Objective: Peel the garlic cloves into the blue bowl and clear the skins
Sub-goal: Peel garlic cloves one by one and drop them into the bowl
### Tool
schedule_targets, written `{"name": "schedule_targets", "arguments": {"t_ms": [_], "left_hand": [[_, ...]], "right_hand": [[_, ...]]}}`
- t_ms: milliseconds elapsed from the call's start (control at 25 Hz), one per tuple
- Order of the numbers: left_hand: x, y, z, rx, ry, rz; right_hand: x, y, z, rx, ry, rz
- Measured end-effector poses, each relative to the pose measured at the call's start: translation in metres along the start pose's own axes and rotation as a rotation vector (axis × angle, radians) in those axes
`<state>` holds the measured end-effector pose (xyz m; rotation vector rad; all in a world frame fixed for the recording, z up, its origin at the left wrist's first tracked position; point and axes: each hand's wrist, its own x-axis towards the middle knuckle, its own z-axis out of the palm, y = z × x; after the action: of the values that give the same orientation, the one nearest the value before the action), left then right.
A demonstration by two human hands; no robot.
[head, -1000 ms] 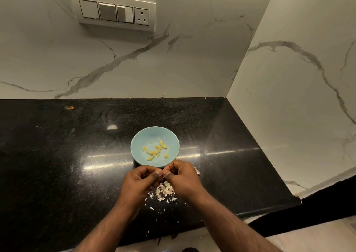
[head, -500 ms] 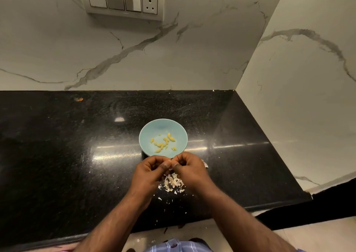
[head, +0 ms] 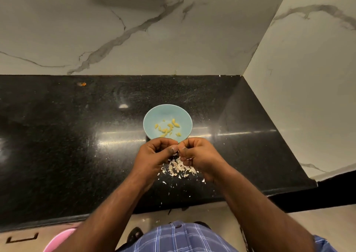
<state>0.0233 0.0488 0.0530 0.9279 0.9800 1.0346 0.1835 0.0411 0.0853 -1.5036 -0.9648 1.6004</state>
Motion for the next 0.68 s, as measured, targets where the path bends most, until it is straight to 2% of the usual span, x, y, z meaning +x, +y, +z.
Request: {"name": "schedule_targets", "arguments": {"t_ms": [80, 240, 360, 680], "left_hand": [[0.0000, 0.0021, 0.0004, -0.062, -0.040, -0.046], [-0.0012, 0.0039, 0.0013, -0.179, -0.094, -0.131], [-0.0022, 0.0044, 0.0013, -0.212, -0.089, -0.164], [-0.0014, 0.0023, 0.0027, -0.103, -0.017, -0.109]], "right_hand": [[-0.0019, -0.0020, -0.0026, 0.037, -0.051, 0.031], [-0.0046, -0.0041, -0.0071, 0.259, -0.195, 0.162], [-0.0034, -0.0017, -0.0064, 0.315, -0.187, 0.157], [-0.0011, 0.0055, -0.0046, -0.023, 0.021, -0.126]]}}
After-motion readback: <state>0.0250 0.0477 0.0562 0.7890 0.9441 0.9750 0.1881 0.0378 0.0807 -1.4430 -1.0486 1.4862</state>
